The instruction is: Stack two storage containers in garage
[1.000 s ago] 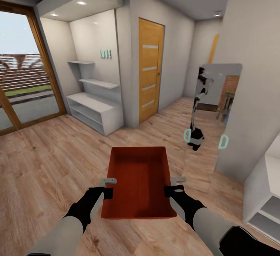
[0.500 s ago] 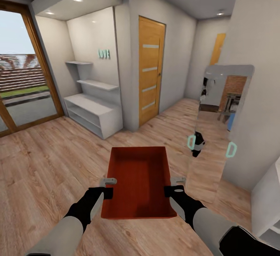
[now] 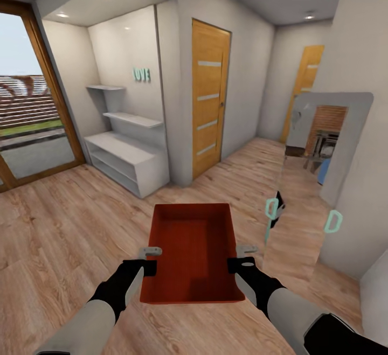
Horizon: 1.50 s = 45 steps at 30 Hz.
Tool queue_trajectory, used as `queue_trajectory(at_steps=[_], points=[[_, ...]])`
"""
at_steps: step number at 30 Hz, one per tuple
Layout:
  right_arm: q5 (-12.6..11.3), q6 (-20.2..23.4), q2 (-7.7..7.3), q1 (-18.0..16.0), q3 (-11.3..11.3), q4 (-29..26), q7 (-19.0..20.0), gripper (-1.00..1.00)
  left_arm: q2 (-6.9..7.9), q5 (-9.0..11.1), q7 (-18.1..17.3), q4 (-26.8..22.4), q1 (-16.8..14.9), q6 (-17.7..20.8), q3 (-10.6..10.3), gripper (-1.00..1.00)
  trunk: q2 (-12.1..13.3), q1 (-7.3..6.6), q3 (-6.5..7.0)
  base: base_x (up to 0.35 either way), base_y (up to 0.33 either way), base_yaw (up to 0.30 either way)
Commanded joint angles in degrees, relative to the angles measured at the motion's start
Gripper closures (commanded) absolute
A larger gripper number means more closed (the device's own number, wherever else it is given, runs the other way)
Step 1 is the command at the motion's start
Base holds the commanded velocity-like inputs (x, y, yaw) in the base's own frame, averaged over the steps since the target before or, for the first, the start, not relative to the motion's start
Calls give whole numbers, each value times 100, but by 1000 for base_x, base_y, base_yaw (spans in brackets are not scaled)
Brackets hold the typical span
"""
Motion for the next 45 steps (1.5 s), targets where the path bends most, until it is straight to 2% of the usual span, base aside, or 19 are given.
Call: queue_trajectory(at_steps=[1, 45], points=[[-123, 37, -2, -2, 45, 5, -42, 100, -3, -187, 55, -23, -6, -312, 42, 100, -13, 7, -13, 322, 0, 0], [-123, 36, 7, -2, 45, 4, -42, 100, -3, -194, 55, -32, -6, -313, 35, 100, -13, 7, -13, 322, 0, 0]])
